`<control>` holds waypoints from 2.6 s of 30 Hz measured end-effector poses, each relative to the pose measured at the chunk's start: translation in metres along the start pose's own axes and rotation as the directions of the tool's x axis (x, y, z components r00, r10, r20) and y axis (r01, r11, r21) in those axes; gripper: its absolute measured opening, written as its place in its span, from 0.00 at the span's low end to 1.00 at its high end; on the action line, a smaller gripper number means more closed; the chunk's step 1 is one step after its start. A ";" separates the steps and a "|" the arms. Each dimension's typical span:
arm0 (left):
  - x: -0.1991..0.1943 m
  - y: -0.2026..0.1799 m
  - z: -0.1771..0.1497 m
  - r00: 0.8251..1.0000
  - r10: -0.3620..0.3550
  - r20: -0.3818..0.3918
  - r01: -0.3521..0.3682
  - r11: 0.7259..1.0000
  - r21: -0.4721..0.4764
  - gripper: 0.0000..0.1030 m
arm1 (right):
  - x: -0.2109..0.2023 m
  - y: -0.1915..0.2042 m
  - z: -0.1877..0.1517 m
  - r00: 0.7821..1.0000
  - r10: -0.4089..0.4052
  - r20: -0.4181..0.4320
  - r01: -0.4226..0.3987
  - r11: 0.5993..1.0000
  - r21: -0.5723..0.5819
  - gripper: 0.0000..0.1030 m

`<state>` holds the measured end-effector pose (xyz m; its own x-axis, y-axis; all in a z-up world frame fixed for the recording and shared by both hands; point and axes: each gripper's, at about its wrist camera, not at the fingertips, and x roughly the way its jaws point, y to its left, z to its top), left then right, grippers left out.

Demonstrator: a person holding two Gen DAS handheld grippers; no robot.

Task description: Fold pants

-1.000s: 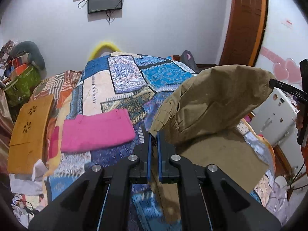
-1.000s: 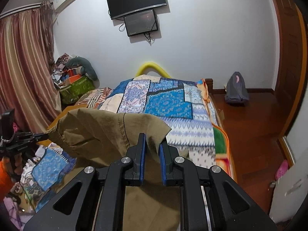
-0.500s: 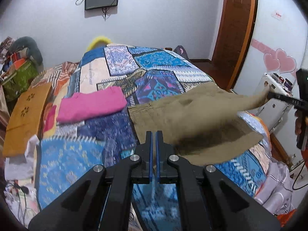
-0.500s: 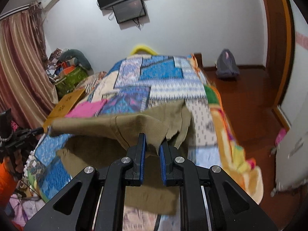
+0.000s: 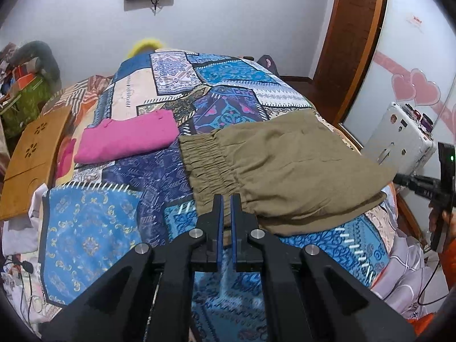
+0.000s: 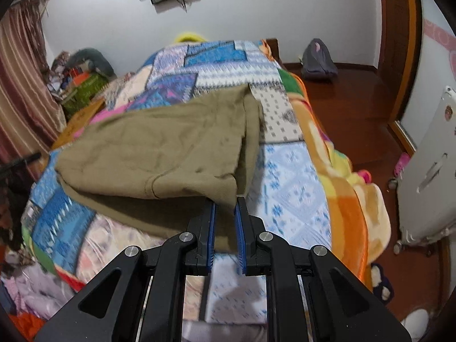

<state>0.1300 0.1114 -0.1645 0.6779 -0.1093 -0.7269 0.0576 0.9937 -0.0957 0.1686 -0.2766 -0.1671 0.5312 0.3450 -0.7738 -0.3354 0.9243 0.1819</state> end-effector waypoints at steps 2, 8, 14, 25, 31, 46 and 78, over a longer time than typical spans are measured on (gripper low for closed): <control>0.004 -0.006 0.007 1.000 -0.006 -0.001 0.006 1.000 0.010 0.02 | -0.001 -0.003 -0.004 1.000 -0.006 -0.019 0.006 1.000 -0.001 0.12; 0.024 -0.024 0.019 0.999 0.001 -0.035 0.000 0.999 0.036 0.06 | -0.017 -0.009 0.010 0.999 -0.038 0.024 0.038 0.999 0.019 0.12; 0.055 -0.039 0.015 0.994 0.000 -0.106 0.005 0.999 0.045 0.08 | -0.003 0.012 0.032 0.998 0.031 0.059 -0.031 1.000 0.005 0.13; 0.065 -0.047 -0.001 0.993 -0.023 -0.114 0.027 0.999 0.037 0.24 | 0.061 0.026 0.006 0.990 0.088 -0.107 -0.087 0.996 0.015 0.15; 0.050 -0.022 0.026 0.997 0.005 -0.071 -0.005 1.000 -0.011 0.37 | 0.047 0.021 0.028 0.995 0.025 -0.091 -0.030 0.998 -0.048 0.15; 0.129 0.065 0.085 0.985 0.110 -0.136 -0.126 0.985 -0.118 0.50 | 0.081 -0.009 0.125 0.998 -0.053 0.038 0.055 0.997 -0.050 0.30; 0.190 0.060 0.080 0.974 0.015 -0.225 -0.047 0.989 -0.137 0.56 | 0.210 -0.025 0.184 0.997 -0.050 -0.057 0.043 0.993 -0.109 0.07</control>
<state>0.3207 0.1520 -0.2536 0.4968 -0.0968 -0.8625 -0.0755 0.9852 -0.1540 0.4320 -0.1973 -0.2225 0.5024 0.2887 -0.8150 -0.3949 0.9152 0.0809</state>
